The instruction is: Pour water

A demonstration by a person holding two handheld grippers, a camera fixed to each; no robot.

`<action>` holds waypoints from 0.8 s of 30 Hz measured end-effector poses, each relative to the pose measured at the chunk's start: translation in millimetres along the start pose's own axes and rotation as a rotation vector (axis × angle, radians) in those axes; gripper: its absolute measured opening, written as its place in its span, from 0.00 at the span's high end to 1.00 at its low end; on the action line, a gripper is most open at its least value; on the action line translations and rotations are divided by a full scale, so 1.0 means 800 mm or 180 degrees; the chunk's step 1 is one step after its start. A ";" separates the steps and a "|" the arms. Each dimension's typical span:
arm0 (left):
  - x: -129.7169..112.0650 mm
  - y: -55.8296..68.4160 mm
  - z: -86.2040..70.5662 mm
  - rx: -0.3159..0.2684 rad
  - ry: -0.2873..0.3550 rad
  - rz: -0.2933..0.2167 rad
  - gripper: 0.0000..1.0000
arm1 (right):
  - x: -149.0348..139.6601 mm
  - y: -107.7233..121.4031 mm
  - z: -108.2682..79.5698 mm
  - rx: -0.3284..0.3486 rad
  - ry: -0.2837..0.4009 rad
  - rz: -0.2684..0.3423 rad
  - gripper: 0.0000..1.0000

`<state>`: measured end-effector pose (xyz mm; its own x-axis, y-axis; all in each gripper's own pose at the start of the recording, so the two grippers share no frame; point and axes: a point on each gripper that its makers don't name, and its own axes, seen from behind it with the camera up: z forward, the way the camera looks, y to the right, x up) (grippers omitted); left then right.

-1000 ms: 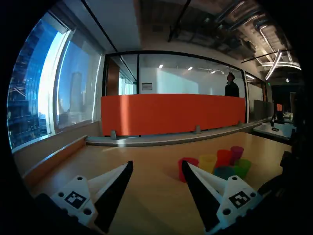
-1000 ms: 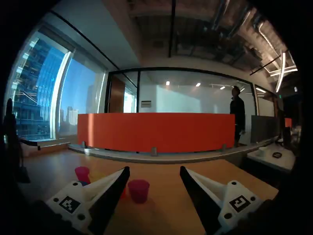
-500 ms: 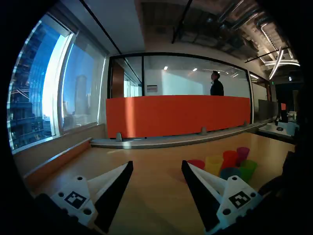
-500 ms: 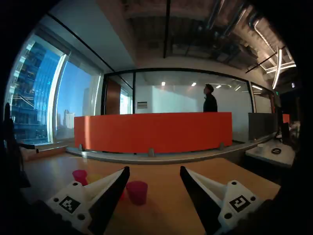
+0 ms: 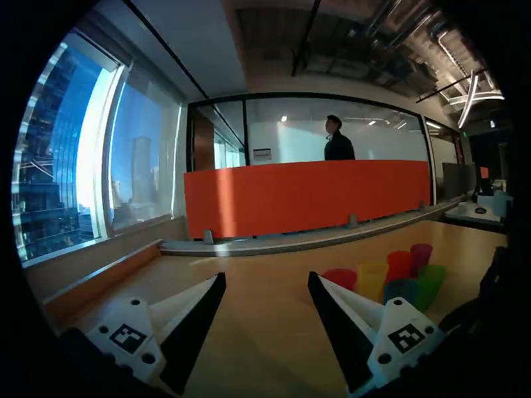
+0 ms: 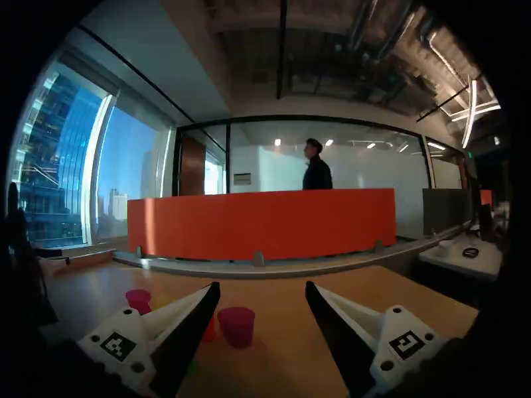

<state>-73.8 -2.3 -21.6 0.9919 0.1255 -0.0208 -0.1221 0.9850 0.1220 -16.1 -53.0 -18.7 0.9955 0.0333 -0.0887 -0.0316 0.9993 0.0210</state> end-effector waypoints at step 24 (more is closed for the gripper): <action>-0.037 -0.010 0.008 0.0132 0.0077 -0.0224 0.08 | 0.013 0.010 0.002 -0.0181 -0.0097 -0.0103 0.01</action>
<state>-102.3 -14.4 -15.3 0.9967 0.0596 -0.0548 -0.0501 0.9858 0.1603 -6.2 -45.0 -17.9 0.9983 0.0013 -0.0581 -0.0035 0.9993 -0.0381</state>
